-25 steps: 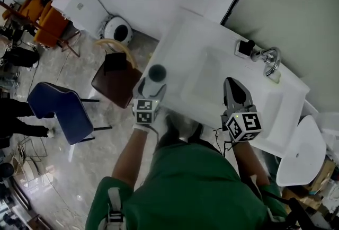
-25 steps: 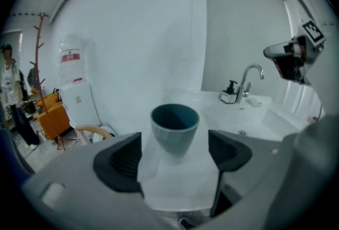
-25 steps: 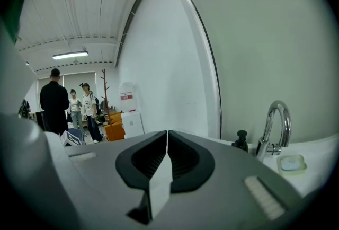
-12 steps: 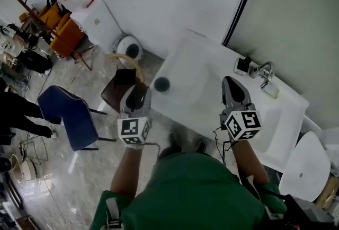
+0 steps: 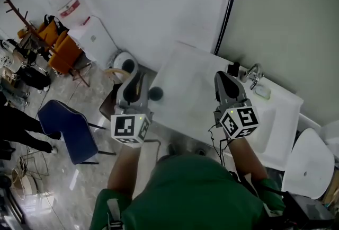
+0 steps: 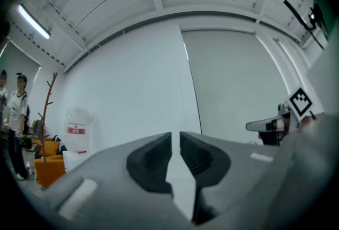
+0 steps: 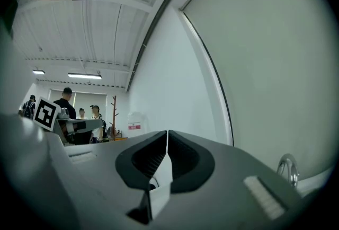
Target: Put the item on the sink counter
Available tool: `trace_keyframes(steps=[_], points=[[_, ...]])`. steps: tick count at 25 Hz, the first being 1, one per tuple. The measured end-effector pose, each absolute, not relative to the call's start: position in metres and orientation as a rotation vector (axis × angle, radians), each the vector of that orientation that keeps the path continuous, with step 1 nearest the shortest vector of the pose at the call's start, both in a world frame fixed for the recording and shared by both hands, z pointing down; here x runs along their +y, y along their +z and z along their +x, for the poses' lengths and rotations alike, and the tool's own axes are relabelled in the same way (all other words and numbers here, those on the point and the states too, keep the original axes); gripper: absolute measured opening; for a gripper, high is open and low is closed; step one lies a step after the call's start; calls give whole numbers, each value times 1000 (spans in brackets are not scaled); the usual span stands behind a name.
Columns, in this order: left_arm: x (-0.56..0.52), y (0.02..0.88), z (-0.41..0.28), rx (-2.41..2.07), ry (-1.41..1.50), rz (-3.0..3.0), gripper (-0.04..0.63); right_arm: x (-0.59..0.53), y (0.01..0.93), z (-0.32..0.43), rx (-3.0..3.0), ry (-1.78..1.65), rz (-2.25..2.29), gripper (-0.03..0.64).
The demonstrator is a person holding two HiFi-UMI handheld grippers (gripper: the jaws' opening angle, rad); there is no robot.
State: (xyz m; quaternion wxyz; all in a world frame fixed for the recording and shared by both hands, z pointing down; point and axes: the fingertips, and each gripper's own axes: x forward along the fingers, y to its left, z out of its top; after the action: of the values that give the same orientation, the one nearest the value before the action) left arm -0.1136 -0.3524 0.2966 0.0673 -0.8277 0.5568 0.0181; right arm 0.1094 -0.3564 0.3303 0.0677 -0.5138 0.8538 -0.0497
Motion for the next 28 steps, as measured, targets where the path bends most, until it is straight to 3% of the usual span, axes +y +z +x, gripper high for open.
trace_keyframes(steps=[2,11,28], points=[[-356,289,-111,1697,70,-2502,-2,-354,320,112,2557,-116,-1552,8],[-367,300,-107,1727,82,-2514,-2,-352,302,135,2531,146,-1652,8],[-396,312,-108,1713,30,-2544,-2,-381,321,135,2561,46,-1690,8]])
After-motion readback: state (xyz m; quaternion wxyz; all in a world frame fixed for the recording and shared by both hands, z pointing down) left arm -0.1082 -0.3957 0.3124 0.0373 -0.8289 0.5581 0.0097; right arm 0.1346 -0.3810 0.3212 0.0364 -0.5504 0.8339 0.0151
